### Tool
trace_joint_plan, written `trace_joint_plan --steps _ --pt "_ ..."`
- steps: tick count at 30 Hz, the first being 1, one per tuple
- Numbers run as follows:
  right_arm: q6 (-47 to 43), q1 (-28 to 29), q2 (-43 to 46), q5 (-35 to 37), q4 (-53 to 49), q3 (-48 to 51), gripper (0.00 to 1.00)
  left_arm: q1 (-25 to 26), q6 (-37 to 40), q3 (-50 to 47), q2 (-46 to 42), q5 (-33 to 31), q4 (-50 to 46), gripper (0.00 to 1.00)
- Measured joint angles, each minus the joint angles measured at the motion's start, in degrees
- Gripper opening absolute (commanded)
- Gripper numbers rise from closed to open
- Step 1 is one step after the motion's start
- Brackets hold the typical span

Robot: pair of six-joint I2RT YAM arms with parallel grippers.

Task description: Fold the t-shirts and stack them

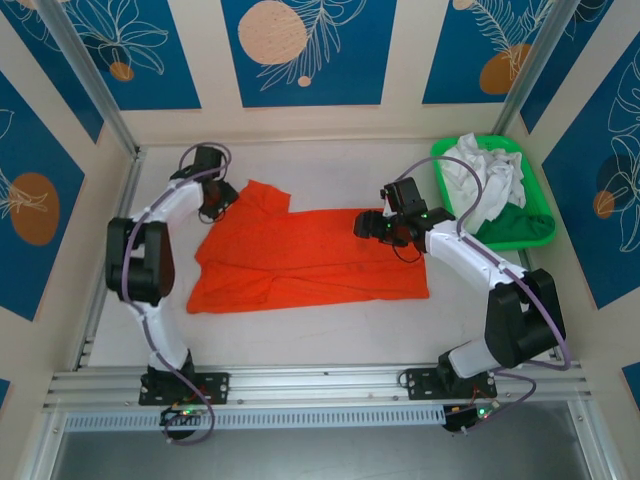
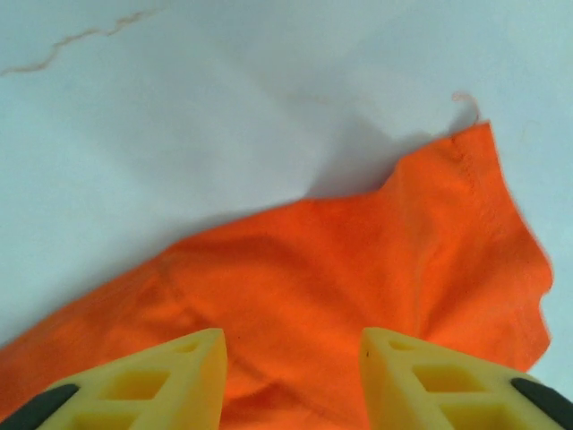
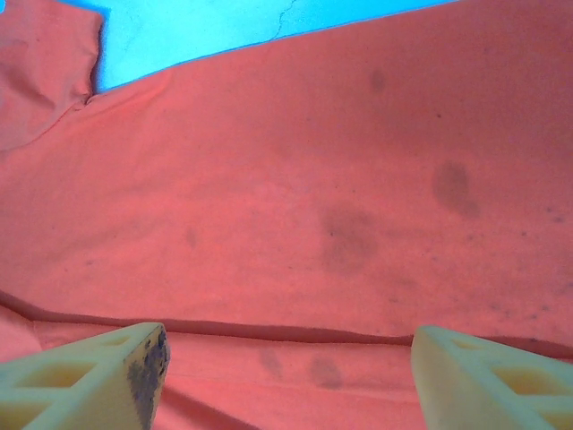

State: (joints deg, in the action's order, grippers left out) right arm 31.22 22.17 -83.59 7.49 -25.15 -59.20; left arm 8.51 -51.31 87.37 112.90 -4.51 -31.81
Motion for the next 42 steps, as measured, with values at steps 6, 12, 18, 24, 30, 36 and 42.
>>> trace_joint_plan --steps 6,12,18,24,30,36,42 --pt "0.0 0.0 0.1 1.0 0.4 0.5 0.72 1.0 -2.2 9.6 8.5 -2.4 -6.9 0.35" --pt "0.2 -0.1 0.6 1.3 0.9 3.3 0.72 1.0 -2.4 14.6 13.4 -3.8 -11.8 0.35" --pt "0.8 -0.1 1.4 1.5 1.8 6.5 0.72 0.9 -2.3 17.9 17.0 -4.6 -14.0 0.33" --pt "1.7 -0.2 2.9 1.7 1.9 8.1 0.72 0.8 -2.0 19.4 18.7 -5.0 -15.2 0.22" --pt "1.7 -0.6 3.1 1.8 2.0 8.1 0.72 0.7 -0.9 19.5 18.8 -4.9 -15.6 0.00" --pt "1.7 -3.2 0.0 2.2 1.9 3.7 0.72 0.7 -0.7 18.9 18.4 -4.8 -15.1 0.00" --pt "3.0 -10.8 -10.9 3.6 0.7 -7.5 0.65 0.6 -0.7 14.4 15.6 -4.0 -13.3 0.00"
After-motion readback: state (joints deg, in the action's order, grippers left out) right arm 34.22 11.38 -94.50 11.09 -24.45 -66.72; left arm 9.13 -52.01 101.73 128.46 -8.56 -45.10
